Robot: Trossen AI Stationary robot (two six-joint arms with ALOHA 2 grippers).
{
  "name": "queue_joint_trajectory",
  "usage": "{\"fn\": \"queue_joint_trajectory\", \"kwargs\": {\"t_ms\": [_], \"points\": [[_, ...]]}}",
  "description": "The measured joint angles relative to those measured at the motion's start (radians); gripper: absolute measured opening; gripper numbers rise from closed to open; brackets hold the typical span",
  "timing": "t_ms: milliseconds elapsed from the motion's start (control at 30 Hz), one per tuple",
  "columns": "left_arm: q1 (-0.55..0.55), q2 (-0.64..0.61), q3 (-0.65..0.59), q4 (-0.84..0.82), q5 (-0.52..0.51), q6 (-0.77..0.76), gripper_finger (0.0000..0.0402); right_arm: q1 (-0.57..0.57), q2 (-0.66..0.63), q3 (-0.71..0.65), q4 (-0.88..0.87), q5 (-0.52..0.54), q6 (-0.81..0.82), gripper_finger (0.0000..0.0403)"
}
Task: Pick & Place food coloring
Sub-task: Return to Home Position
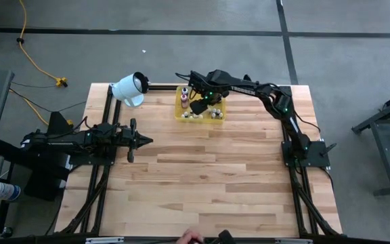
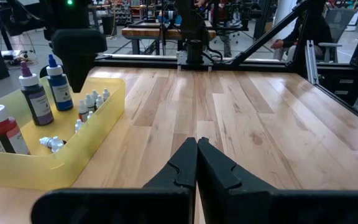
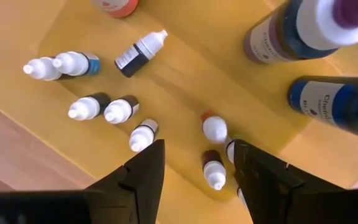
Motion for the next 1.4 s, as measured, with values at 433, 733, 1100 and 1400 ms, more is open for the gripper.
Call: {"fn": "queue_joint_trajectory", "kwargs": {"t_ms": [433, 733, 1100, 1400], "points": [[0.0, 0.0, 0.0, 0.0, 0.0, 0.0, 0.0, 0.018, -0.063, 0.0, 0.01, -0.077, -0.138, 0.0181], [0.0, 0.0, 0.0, 0.0, 0.0, 0.0, 0.0, 0.088, -0.207, 0.0, 0.062, -0.093, -0.314, 0.0161], [0.0, 0.0, 0.0, 0.0, 0.0, 0.0, 0.0, 0.168, -0.376, -0.073, 0.15, -0.154, -0.512, 0.0051], [0.0, 0.0, 0.0, 0.0, 0.0, 0.0, 0.0, 0.212, -0.766, -0.824, 0.883, -0.323, -0.371, 0.0005]]}}
